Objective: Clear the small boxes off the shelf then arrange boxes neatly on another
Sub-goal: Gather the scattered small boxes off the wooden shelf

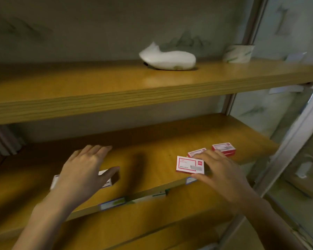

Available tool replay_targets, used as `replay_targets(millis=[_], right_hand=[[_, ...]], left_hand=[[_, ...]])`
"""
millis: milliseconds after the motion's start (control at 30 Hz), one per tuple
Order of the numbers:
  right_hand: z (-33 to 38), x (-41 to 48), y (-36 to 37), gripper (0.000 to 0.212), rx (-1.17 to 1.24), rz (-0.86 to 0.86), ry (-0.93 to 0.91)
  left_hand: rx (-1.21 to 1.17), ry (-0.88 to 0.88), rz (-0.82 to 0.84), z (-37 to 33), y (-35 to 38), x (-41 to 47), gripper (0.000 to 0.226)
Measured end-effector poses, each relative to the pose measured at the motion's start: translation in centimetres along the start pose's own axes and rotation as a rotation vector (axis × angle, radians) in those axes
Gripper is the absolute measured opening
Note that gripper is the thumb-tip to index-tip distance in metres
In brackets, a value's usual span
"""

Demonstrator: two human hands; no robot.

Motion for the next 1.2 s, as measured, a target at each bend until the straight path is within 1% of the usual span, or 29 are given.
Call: replay_targets(millis=[100,333,467,600,733,800,867,1033,1200], right_hand=[[-4.7,0.8,-0.7,0.049,-0.003,-0.003,-0.011],[-15.1,3.8,-1.0,0.048,0.005,0.098,-0.065],[-17.9,5.3,0.1,0.047,0.012,0.151,-0.120],[-18.8,6.1,1.6,0.045,0.116,0.229,-0.106],[-18.9,6.1,2.6,0.049,0.137,0.323,-0.128],[-18.5,6.2,2.4,0.057,0.113,0.334,-0.164],[-17.5,6.5,1.5,0.064,0.090,0.310,-0.234],[-11.4,7.0,-1.0,0.053,0.179,0.224,-0.450],[-3.5,5.3,-0.7,0.039,0.296,0.237,-0.663]], left_hand=[[0.009,-0.020,-0.004,-3.5,1.6,1.4,0.061],[0.065,-0.136,0.015,-11.4,5.0,3.7,0.056],[0.097,-0.219,-0.002,-14.2,5.3,3.8,0.055],[0.117,-0.287,-0.009,-15.4,5.2,3.4,0.056],[0.136,-0.335,-0.011,-15.5,4.8,2.8,0.057],[0.151,-0.363,-0.017,-15.5,4.5,2.4,0.056],[0.162,-0.388,-0.026,-15.5,4.2,1.9,0.054],[0.222,-0.467,-0.057,-15.0,2.6,-0.6,0.057],[0.320,-0.583,-0.062,-13.4,0.2,-5.5,0.054]])
Point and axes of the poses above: each hand's wrist, its own x-axis towards the middle knuckle, its own y-axis out of the palm, z = x × y, the point moved 8 cm from there along x, towards the middle knuckle, and after that the axes turned 14 degrees about -z, right-handed, at the moved point
